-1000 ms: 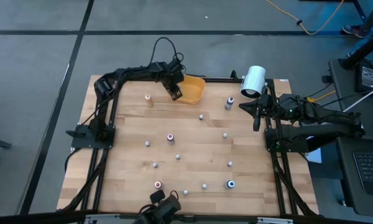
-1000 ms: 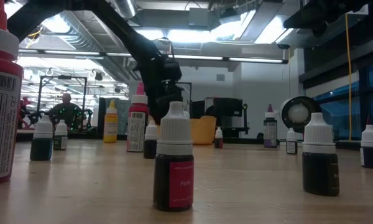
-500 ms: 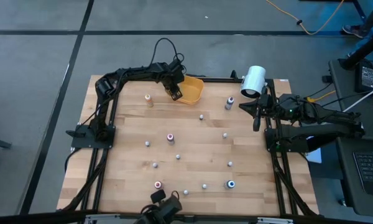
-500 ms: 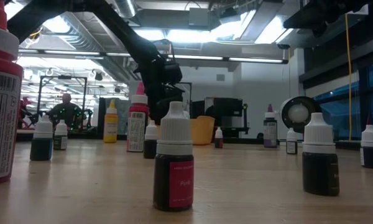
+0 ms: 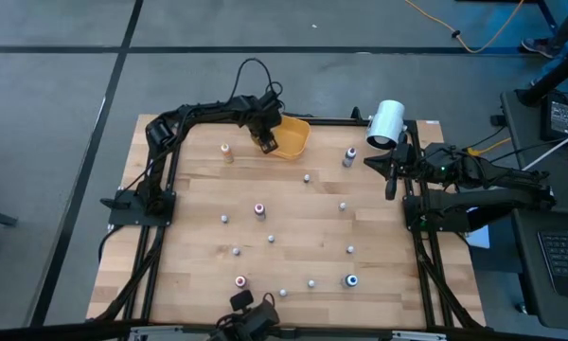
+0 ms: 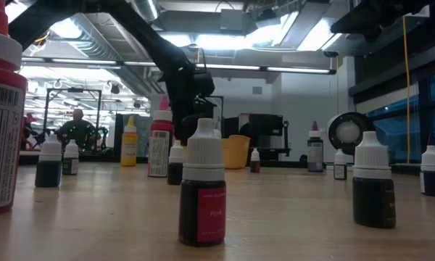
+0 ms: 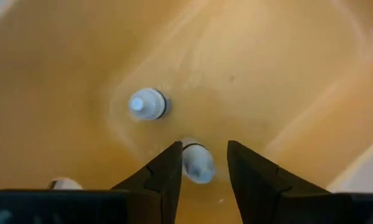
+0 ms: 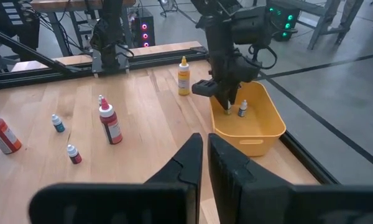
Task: Pick & Place food coloring
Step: Put the small green food coloring bottle into the bin, then put the left small violet food coloring bottle into the bin
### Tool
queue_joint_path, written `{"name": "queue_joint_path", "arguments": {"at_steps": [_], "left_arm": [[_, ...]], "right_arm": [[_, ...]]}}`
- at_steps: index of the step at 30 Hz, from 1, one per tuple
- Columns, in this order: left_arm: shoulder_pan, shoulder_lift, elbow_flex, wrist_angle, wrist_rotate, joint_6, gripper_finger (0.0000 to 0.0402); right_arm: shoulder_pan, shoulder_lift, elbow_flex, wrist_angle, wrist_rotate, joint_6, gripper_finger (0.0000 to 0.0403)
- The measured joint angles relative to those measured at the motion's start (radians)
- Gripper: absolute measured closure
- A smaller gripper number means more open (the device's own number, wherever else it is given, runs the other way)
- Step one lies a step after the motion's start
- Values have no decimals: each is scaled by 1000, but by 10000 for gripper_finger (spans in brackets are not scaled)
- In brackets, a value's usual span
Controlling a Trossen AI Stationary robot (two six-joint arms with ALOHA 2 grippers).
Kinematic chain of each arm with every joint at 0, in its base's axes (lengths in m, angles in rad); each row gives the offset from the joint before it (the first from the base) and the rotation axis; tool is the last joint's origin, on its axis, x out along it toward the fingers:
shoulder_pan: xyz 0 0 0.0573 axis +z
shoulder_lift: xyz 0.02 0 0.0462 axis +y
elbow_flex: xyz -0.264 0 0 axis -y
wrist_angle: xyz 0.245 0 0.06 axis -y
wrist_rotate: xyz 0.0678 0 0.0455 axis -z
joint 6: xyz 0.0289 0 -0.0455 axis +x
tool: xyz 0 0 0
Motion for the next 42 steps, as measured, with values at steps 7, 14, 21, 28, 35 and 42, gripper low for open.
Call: {"name": "queue_joint_path", "arguments": {"at_steps": [7, 14, 21, 28, 35, 42], "left_arm": [[-7, -61, 107, -82, 4, 3, 278], [-11, -198, 167, -208, 40, 47, 279], [-16, -371, 167, -312, 142, 77, 277], [-55, -531, 167, -408, 237, 119, 283], [-124, -636, 154, -586, 263, 175, 283], [-207, -768, -1, -603, 319, 146, 283]], "right_arm": [[0, 0, 0, 0, 0, 0, 373], [0, 0, 0, -1, 0, -2, 373], [0, 0, 0, -2, 0, -29, 373], [0, 0, 0, -1, 0, -56, 373], [0, 0, 0, -1, 1, -57, 373], [0, 0, 0, -1, 1, -60, 373]]}}
